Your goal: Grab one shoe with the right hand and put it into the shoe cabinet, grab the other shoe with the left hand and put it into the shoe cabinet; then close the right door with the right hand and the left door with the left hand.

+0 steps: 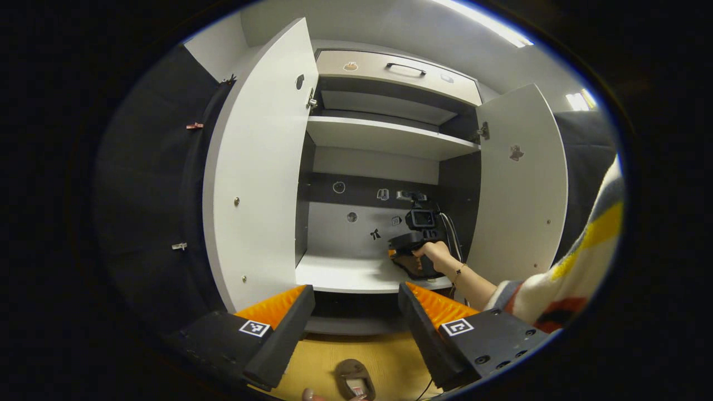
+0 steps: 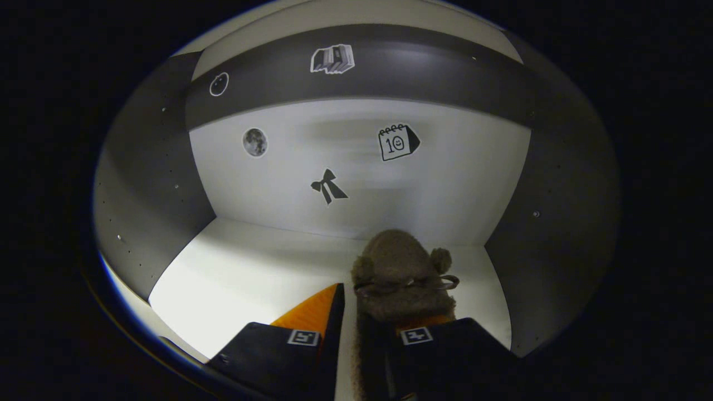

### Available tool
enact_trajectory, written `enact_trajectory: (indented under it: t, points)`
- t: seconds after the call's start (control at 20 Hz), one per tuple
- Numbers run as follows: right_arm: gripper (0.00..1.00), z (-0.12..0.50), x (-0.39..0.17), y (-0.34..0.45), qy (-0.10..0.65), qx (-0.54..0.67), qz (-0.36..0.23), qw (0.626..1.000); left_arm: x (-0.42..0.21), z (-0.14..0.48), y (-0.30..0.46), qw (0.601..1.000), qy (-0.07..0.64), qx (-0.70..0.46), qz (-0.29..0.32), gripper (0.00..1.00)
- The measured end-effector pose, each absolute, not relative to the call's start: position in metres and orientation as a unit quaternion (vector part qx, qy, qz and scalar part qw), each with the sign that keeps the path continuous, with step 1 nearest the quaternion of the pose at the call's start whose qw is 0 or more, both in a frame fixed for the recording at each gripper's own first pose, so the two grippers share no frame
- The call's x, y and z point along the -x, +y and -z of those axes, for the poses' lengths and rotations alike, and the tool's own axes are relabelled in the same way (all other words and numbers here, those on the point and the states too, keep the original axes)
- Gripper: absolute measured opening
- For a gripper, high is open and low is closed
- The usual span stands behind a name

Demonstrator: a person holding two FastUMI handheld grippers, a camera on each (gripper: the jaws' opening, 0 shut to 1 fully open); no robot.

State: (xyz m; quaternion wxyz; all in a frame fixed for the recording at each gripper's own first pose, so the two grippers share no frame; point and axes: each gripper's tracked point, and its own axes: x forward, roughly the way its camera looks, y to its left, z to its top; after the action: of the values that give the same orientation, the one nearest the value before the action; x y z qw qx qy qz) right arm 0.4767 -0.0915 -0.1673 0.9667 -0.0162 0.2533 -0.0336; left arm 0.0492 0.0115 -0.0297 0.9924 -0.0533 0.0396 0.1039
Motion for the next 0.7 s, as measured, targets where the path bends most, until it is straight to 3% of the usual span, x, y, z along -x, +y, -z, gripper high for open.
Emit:
enact_trajectory:
  t: [0.2,0.25,0.7]
  points:
    - [0.76,0.150,-0.445,-0.078,0.229,0.015,0.010,0.973,-0.046,0.032,0.008,0.993,0.038,0.059,-0.097,0.96]
    - [1.00,0.141,-0.431,-0.076,0.221,0.021,0.007,0.975,-0.044,0.033,0.007,0.993,0.038,0.058,-0.094,0.96]
    - [0.99,0.039,-0.282,-0.049,0.030,0.016,-0.025,0.999,-0.024,0.044,-0.023,0.997,0.008,0.067,-0.022,0.96]
